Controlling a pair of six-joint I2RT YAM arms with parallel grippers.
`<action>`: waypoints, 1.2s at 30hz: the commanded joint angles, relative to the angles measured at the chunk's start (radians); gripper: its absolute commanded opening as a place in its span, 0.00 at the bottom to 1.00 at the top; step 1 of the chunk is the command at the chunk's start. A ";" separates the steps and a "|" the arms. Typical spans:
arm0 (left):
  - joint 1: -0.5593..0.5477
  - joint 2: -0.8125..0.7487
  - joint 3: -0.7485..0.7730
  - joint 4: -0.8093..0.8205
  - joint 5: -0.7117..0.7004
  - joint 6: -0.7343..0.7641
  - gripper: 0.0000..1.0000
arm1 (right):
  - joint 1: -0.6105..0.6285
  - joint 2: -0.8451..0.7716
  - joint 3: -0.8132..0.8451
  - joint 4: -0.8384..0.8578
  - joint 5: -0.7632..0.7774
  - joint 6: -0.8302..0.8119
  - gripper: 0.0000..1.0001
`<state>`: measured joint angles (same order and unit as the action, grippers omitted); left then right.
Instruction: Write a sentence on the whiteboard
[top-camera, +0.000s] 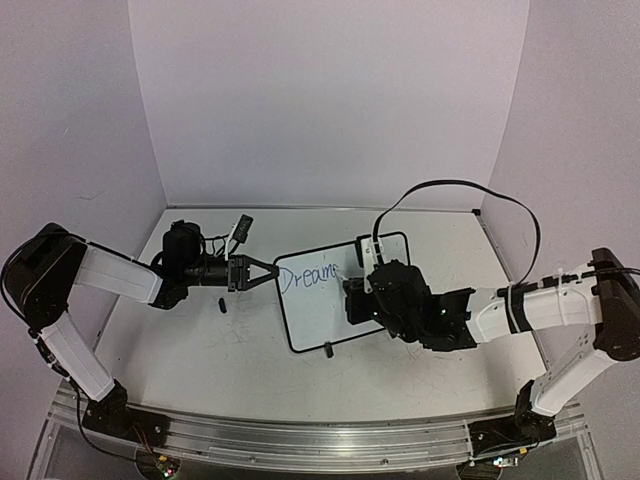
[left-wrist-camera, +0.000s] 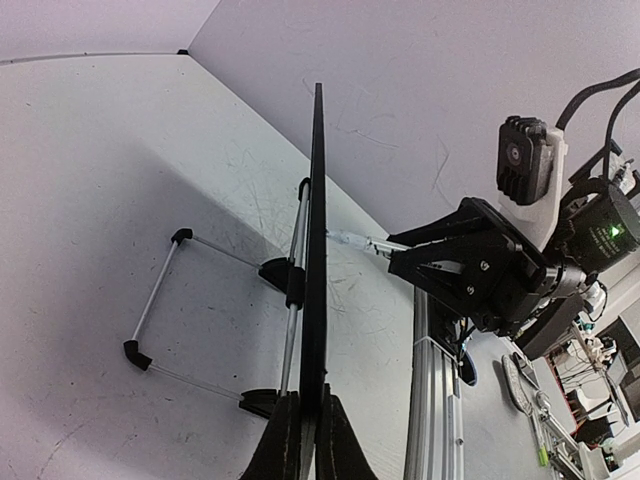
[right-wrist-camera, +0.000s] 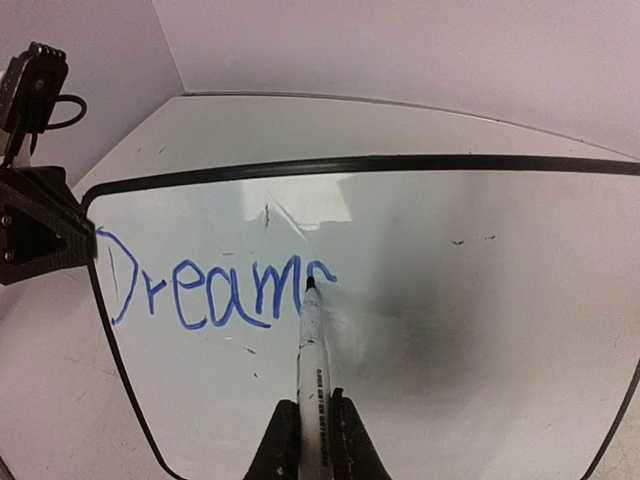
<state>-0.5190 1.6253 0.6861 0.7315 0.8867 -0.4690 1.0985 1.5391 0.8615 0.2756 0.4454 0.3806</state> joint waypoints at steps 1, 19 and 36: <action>-0.006 -0.023 0.027 -0.005 0.042 -0.007 0.00 | 0.002 -0.018 -0.034 -0.019 0.017 0.030 0.00; -0.006 -0.023 0.030 -0.006 0.040 -0.008 0.00 | 0.034 -0.008 -0.045 -0.056 0.037 0.074 0.00; -0.005 -0.025 0.029 -0.008 0.038 -0.005 0.00 | 0.049 -0.071 -0.004 -0.004 0.074 0.013 0.00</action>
<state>-0.5187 1.6253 0.6861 0.7296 0.8873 -0.4680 1.1522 1.5586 0.8766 0.2440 0.4856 0.4173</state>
